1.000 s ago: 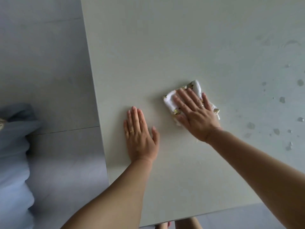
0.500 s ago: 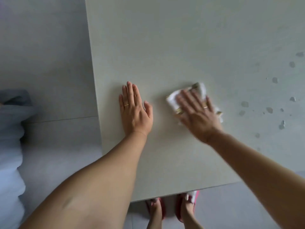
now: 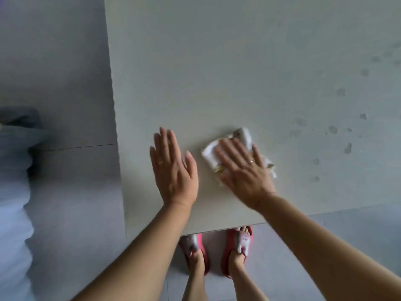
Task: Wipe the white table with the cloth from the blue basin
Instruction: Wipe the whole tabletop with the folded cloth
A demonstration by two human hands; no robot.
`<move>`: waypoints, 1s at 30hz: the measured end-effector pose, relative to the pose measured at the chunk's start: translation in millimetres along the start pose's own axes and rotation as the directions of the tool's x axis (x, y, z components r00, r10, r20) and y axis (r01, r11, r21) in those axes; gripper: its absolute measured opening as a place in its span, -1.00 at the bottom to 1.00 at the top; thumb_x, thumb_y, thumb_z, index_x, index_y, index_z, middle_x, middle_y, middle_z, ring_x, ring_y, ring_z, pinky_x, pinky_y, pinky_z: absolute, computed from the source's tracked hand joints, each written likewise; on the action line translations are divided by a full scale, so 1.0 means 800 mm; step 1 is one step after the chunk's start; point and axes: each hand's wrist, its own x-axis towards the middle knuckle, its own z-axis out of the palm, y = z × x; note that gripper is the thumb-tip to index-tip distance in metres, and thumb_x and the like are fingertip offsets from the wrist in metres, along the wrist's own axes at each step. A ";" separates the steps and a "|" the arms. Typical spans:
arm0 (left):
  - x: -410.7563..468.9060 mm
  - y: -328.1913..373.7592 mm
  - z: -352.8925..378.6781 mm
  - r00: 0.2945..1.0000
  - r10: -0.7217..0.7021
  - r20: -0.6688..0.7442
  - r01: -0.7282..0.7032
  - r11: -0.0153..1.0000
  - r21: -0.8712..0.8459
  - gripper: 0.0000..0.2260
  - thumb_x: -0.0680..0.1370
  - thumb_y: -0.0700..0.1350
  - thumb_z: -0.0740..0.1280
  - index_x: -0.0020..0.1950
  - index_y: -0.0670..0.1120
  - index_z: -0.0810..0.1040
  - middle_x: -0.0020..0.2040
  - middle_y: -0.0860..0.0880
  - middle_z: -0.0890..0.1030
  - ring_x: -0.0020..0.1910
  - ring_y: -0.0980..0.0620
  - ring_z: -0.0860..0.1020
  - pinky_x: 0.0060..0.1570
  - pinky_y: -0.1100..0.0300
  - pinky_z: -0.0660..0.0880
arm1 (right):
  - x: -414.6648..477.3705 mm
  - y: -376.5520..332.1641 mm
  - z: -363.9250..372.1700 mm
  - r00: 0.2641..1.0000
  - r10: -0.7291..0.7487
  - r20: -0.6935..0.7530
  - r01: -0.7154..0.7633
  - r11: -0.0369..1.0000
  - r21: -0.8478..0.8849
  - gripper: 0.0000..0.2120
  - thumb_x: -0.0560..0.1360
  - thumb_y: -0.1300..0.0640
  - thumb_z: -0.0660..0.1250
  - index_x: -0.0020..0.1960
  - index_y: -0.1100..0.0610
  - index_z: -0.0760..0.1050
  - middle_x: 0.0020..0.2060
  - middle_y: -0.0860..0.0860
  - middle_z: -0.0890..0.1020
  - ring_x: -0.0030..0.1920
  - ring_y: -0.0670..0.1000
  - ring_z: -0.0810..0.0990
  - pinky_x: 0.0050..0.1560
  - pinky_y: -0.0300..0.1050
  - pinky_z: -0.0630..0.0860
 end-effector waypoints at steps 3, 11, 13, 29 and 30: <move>-0.054 0.001 0.007 0.991 0.029 0.134 -0.037 0.997 0.062 -0.48 0.58 -0.02 0.02 0.48 -0.24 0.22 0.51 -0.18 0.20 0.49 -0.15 0.18 0.46 -0.06 0.12 | -0.007 0.040 -0.008 0.949 0.314 -0.015 -0.311 0.945 0.102 -0.42 0.55 -0.24 -0.17 0.53 -0.12 -0.12 0.52 -0.14 -0.12 0.52 -0.08 -0.22 0.49 0.06 -0.25; -0.068 -0.014 0.024 0.979 0.018 0.204 -0.047 0.989 0.139 -0.45 0.50 -0.11 0.03 0.48 -0.25 0.21 0.51 -0.19 0.20 0.50 -0.16 0.16 0.45 -0.08 0.11 | -0.071 -0.087 0.030 0.996 0.048 -0.079 -0.040 0.994 0.105 -0.45 0.56 -0.10 0.08 0.52 -0.01 0.14 0.52 -0.03 0.12 0.52 0.08 0.07 0.45 0.19 0.01; -0.068 -0.015 0.023 0.980 0.021 0.198 -0.052 0.987 0.151 -0.44 0.49 -0.11 0.03 0.49 -0.24 0.19 0.52 -0.18 0.18 0.51 -0.15 0.13 0.46 -0.07 0.08 | -0.077 -0.046 0.028 0.992 -0.104 -0.065 0.108 0.992 0.060 -0.46 0.57 -0.11 0.08 0.52 -0.03 0.13 0.52 -0.05 0.12 0.52 0.05 0.08 0.47 0.15 0.01; -0.066 -0.012 0.023 0.981 0.032 0.190 -0.070 0.978 0.199 -0.40 0.47 -0.06 0.07 0.47 -0.29 0.21 0.50 -0.24 0.21 0.49 -0.21 0.17 0.44 -0.11 0.10 | -0.111 -0.057 0.024 0.993 0.116 -0.003 -0.114 0.984 0.140 -0.45 0.52 -0.15 0.14 0.47 -0.02 0.23 0.52 -0.03 0.15 0.52 0.07 0.09 0.45 0.22 -0.05; -0.066 -0.011 0.023 0.981 0.035 0.193 -0.074 0.978 0.197 -0.40 0.47 -0.06 0.07 0.47 -0.29 0.22 0.50 -0.24 0.22 0.48 -0.22 0.18 0.44 -0.11 0.10 | -0.108 -0.051 0.020 0.993 0.117 -0.004 -0.115 0.984 0.133 -0.47 0.52 -0.19 0.13 0.42 0.00 0.29 0.50 -0.02 0.21 0.51 0.06 0.11 0.45 0.22 -0.08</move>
